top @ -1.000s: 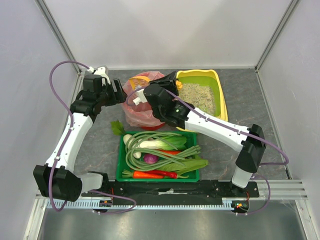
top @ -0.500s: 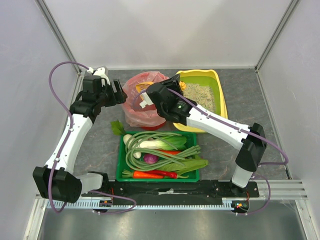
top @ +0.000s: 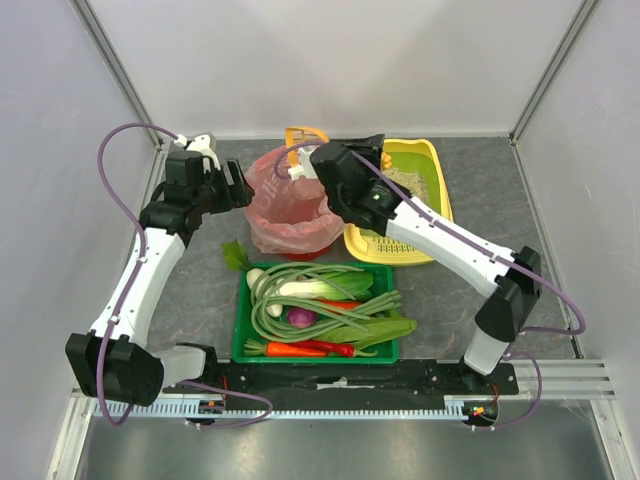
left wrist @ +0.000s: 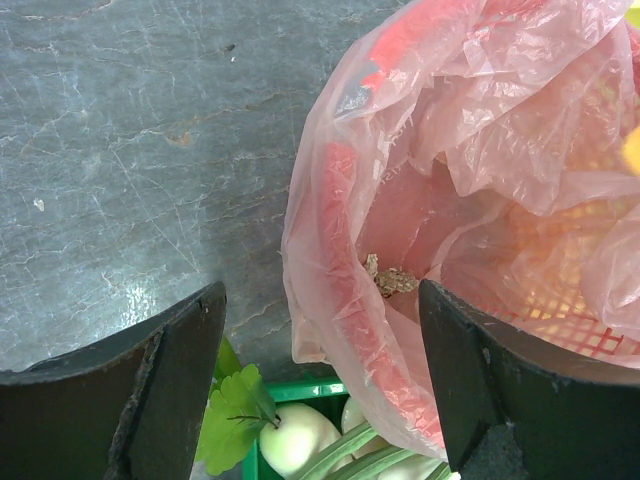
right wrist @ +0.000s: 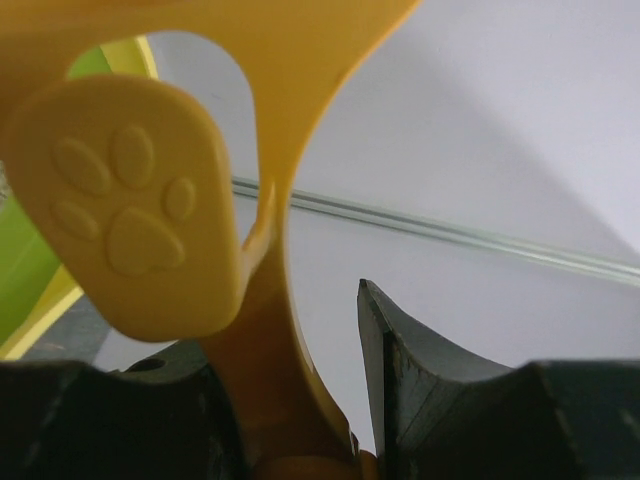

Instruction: Clean the litter box

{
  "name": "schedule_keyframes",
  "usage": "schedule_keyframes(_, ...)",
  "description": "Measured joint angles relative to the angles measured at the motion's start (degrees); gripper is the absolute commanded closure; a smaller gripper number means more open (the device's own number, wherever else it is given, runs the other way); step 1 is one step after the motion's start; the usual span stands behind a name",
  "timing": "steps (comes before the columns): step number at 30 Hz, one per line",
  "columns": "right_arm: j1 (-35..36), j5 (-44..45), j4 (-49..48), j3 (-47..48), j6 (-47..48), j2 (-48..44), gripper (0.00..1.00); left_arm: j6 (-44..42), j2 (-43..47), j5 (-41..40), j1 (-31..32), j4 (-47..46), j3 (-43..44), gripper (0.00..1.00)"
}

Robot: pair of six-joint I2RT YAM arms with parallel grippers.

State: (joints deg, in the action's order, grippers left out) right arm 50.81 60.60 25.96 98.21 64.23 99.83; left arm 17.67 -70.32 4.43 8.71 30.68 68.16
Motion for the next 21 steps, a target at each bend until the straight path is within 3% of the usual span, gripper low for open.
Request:
schedule_keyframes(6,-3.1,-4.0,1.8,0.3,-12.1,-5.1,1.00,0.0,-0.3,0.1,0.0,-0.1,0.0,0.16)
schedule_keyframes(11,-11.6,-8.9,5.7,-2.1,-28.0,-10.6,1.00,0.0,-0.5,0.2,0.0,-0.4,0.0,0.16)
schedule_keyframes(15,-18.9,-14.4,12.1,-2.7,-42.2,-11.6,1.00,0.0,-0.6,0.2,0.0,-0.6,0.0,0.16)
schedule_keyframes(21,-24.5,-25.8,23.6,-3.2,-57.6,-11.2,1.00,0.0,-1.2,0.2,0.0,-0.6,0.0,0.16)
